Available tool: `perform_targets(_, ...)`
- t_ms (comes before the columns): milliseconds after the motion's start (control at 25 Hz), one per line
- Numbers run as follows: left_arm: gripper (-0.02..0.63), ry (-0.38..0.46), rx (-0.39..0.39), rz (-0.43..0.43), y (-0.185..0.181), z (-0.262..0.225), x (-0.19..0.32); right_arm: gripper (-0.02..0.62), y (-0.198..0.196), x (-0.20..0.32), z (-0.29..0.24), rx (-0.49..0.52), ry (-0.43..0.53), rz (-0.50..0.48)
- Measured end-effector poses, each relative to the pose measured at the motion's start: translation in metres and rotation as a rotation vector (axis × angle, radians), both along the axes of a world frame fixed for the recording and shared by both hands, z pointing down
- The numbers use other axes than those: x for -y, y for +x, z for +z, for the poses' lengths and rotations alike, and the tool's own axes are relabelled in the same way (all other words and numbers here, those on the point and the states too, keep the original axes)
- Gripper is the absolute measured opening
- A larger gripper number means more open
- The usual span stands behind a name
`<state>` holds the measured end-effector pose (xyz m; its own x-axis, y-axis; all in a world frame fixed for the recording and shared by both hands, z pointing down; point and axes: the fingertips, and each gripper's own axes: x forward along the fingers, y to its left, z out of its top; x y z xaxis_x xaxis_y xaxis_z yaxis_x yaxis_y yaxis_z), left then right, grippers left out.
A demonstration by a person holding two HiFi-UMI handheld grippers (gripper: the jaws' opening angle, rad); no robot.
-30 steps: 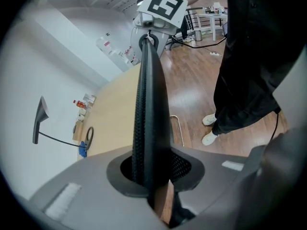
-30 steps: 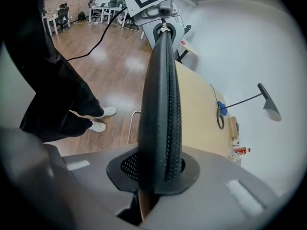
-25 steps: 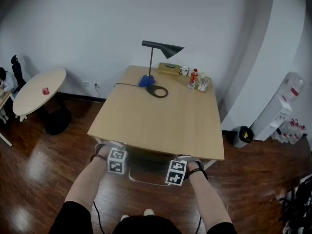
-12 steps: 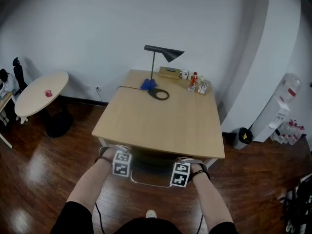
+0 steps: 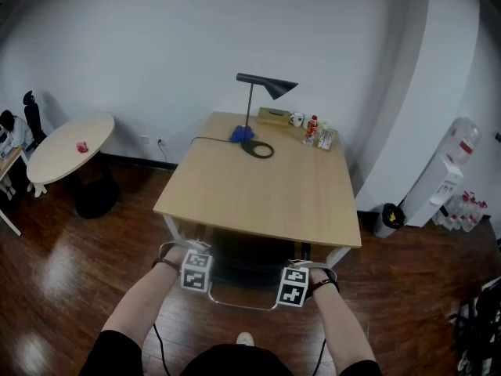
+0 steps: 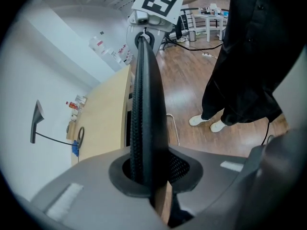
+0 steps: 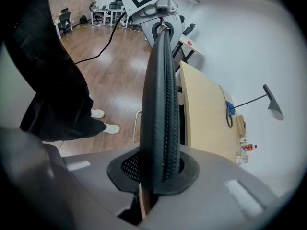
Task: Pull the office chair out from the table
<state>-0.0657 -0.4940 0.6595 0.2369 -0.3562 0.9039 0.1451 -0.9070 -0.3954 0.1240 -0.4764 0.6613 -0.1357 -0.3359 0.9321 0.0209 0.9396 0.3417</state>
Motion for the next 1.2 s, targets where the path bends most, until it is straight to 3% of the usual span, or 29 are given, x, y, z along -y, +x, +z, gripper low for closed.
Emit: perform_targets(1200, 0.048, -0.022, 0.001, 0.056, -0.009, -0.005, -0.143, 0.044, -0.011, -0.153, -0.003, -0.003, -0.018, 0.092)
